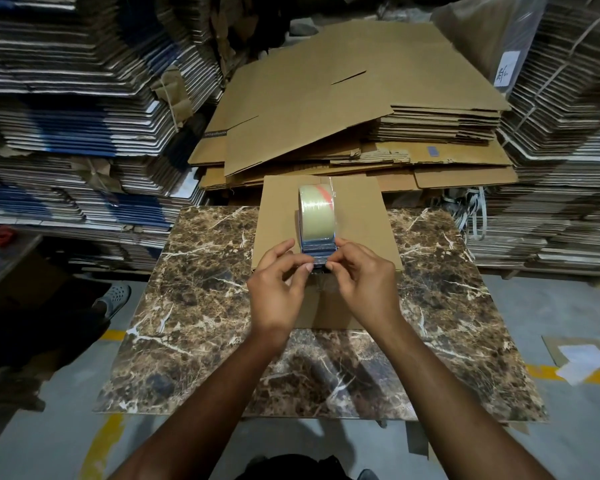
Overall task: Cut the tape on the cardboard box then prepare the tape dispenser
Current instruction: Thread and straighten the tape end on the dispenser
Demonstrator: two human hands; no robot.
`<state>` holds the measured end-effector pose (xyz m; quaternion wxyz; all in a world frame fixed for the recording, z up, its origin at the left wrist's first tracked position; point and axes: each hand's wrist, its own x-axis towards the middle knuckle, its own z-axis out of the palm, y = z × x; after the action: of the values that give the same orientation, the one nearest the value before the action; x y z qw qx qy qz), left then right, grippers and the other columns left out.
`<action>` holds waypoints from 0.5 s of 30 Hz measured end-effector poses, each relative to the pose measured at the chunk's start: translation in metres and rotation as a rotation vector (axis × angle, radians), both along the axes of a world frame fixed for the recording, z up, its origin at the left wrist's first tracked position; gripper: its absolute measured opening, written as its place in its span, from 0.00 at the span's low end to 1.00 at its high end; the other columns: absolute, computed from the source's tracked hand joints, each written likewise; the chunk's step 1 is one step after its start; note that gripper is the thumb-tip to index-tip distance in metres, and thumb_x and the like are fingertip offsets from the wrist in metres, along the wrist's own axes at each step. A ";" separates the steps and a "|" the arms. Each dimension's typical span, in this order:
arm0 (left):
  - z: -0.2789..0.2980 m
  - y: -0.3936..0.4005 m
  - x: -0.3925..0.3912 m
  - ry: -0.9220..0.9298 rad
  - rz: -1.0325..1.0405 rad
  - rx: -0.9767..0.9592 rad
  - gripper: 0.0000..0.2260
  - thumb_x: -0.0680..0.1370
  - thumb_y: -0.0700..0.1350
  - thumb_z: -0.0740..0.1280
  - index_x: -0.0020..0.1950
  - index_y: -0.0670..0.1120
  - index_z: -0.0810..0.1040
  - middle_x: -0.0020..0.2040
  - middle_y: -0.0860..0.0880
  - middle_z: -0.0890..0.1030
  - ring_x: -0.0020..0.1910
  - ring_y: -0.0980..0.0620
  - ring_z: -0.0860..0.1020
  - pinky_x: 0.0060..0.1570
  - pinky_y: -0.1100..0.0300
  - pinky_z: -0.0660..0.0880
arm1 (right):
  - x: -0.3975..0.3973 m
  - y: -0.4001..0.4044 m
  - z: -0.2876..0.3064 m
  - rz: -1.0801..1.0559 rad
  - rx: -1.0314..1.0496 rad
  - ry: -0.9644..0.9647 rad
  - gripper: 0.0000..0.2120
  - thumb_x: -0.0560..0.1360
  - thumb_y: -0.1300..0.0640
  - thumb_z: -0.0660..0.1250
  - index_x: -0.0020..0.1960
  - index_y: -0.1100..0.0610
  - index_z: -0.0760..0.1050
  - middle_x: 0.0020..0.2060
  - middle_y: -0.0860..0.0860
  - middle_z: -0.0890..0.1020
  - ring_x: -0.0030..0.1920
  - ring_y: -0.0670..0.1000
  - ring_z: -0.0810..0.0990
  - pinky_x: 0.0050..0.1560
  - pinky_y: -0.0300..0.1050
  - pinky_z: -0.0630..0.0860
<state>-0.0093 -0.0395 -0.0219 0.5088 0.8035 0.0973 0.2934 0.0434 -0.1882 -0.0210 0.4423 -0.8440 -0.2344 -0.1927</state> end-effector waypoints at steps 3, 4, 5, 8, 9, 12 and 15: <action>0.001 0.000 -0.002 0.017 -0.019 0.002 0.07 0.76 0.37 0.73 0.50 0.47 0.87 0.67 0.48 0.79 0.65 0.57 0.76 0.55 0.75 0.75 | 0.000 -0.002 0.000 0.031 0.012 0.105 0.05 0.75 0.63 0.74 0.51 0.59 0.83 0.51 0.53 0.88 0.49 0.52 0.88 0.50 0.51 0.85; 0.000 -0.001 -0.002 0.022 -0.034 -0.014 0.07 0.76 0.37 0.73 0.50 0.46 0.86 0.68 0.47 0.78 0.66 0.56 0.75 0.55 0.77 0.73 | 0.000 -0.003 0.001 0.040 0.020 0.136 0.03 0.76 0.62 0.74 0.49 0.58 0.82 0.54 0.52 0.87 0.49 0.51 0.88 0.49 0.51 0.85; 0.000 -0.002 -0.003 0.028 -0.057 -0.047 0.07 0.76 0.36 0.72 0.50 0.46 0.86 0.69 0.47 0.77 0.68 0.55 0.75 0.55 0.78 0.72 | 0.000 -0.004 0.002 0.050 0.029 0.162 0.03 0.76 0.62 0.74 0.47 0.57 0.81 0.58 0.50 0.86 0.49 0.50 0.88 0.48 0.51 0.85; 0.001 -0.005 -0.005 0.049 -0.132 -0.164 0.07 0.77 0.33 0.71 0.49 0.43 0.84 0.70 0.51 0.72 0.76 0.51 0.68 0.55 0.78 0.72 | 0.001 -0.006 0.006 0.084 0.040 0.215 0.06 0.75 0.61 0.74 0.44 0.53 0.79 0.65 0.52 0.81 0.55 0.46 0.86 0.51 0.48 0.84; 0.003 -0.005 -0.004 0.056 -0.155 -0.194 0.07 0.77 0.33 0.70 0.49 0.43 0.84 0.71 0.50 0.72 0.77 0.52 0.66 0.54 0.78 0.71 | 0.001 -0.006 0.007 0.091 0.029 0.224 0.07 0.75 0.60 0.74 0.43 0.52 0.78 0.67 0.54 0.81 0.56 0.46 0.86 0.51 0.48 0.84; 0.009 0.001 -0.002 0.061 -0.223 -0.205 0.10 0.77 0.33 0.70 0.47 0.48 0.83 0.72 0.43 0.74 0.78 0.56 0.63 0.55 0.76 0.72 | 0.002 -0.006 0.010 0.109 -0.011 0.231 0.09 0.75 0.60 0.74 0.43 0.48 0.76 0.67 0.54 0.81 0.57 0.45 0.85 0.50 0.49 0.84; 0.011 0.008 -0.003 0.086 -0.297 -0.209 0.11 0.77 0.34 0.70 0.46 0.52 0.83 0.74 0.42 0.72 0.78 0.56 0.63 0.62 0.71 0.72 | 0.006 -0.010 0.011 0.158 -0.011 0.268 0.09 0.76 0.59 0.74 0.43 0.49 0.76 0.67 0.55 0.80 0.63 0.46 0.82 0.55 0.50 0.83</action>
<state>-0.0123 -0.0319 -0.0109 0.6227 0.7635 0.0294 0.1688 0.0495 -0.1980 -0.0097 0.4790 -0.8433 -0.2400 -0.0416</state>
